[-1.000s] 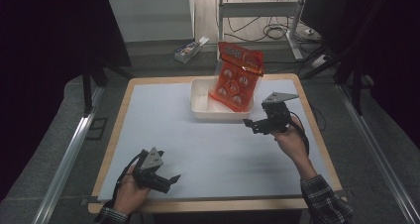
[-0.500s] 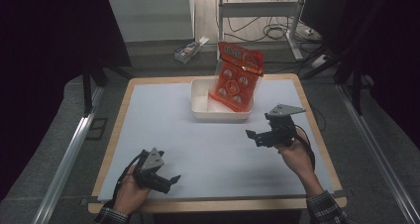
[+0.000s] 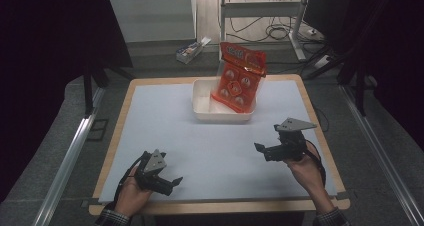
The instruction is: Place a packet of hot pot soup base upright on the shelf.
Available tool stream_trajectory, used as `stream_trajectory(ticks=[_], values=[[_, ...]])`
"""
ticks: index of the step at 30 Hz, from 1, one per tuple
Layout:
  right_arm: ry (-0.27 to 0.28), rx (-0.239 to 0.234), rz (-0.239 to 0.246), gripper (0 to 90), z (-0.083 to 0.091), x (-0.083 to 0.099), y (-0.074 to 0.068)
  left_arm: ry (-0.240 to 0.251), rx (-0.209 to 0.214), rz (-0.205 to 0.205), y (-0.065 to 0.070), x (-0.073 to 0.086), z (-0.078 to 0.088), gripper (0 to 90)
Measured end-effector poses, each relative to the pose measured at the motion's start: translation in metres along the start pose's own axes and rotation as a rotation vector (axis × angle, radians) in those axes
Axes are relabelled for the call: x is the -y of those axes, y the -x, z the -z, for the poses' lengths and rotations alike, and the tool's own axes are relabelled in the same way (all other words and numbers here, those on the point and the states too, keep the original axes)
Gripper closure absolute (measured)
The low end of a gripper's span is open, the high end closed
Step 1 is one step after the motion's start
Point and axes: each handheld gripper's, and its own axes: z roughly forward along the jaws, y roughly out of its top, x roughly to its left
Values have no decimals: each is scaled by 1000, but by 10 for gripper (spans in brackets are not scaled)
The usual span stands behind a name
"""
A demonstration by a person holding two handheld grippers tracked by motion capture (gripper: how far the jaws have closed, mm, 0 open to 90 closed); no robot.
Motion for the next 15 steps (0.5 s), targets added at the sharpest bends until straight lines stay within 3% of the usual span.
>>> stream_trajectory(ticks=[15], values=[[-46,11,31,19,11,35,-8,-12,1,-8,1,0,-2,0]])
